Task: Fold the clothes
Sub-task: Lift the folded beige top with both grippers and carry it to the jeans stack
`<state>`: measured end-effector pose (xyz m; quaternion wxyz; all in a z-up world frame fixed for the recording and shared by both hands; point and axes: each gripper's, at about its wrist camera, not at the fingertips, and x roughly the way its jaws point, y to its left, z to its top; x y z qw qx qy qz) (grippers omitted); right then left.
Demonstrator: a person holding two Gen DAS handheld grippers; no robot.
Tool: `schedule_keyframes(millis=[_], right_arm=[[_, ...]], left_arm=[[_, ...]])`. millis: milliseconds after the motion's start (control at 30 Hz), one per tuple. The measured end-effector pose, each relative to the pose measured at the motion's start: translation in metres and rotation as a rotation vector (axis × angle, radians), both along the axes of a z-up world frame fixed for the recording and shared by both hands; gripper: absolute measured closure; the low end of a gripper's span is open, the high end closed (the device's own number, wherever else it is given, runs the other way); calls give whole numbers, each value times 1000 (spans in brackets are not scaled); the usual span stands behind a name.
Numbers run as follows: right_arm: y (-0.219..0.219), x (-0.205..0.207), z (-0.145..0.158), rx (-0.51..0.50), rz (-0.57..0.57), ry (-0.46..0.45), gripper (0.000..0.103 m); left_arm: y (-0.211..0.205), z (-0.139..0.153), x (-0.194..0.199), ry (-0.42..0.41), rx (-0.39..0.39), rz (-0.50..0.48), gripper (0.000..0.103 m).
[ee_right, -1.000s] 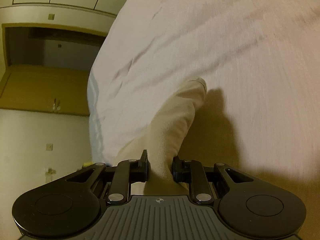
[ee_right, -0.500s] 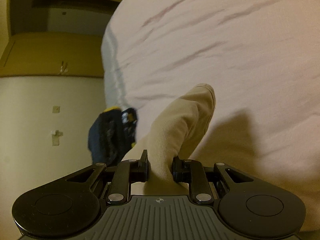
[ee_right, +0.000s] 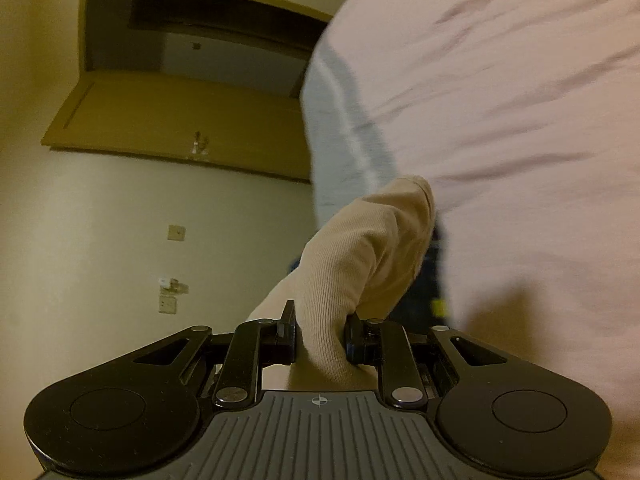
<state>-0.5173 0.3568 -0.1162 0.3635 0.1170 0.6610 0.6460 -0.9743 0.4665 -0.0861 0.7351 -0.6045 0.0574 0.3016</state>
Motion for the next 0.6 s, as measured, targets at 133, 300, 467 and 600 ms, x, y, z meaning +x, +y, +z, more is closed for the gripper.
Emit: schedule_keyframes(millis=[133, 300, 467, 600], right_arm=[[57, -65, 34, 123, -9, -27, 83], [107, -121, 43, 235, -25, -32, 83], [139, -166, -51, -50, 32, -150, 70], [134, -182, -106, -181, 46, -208, 60]], left_arm=[[61, 39, -42, 0, 115, 12, 91], [109, 35, -74, -33, 164, 24, 90], [141, -73, -86, 161, -110, 57, 89], [131, -120, -102, 153, -188, 108, 79]])
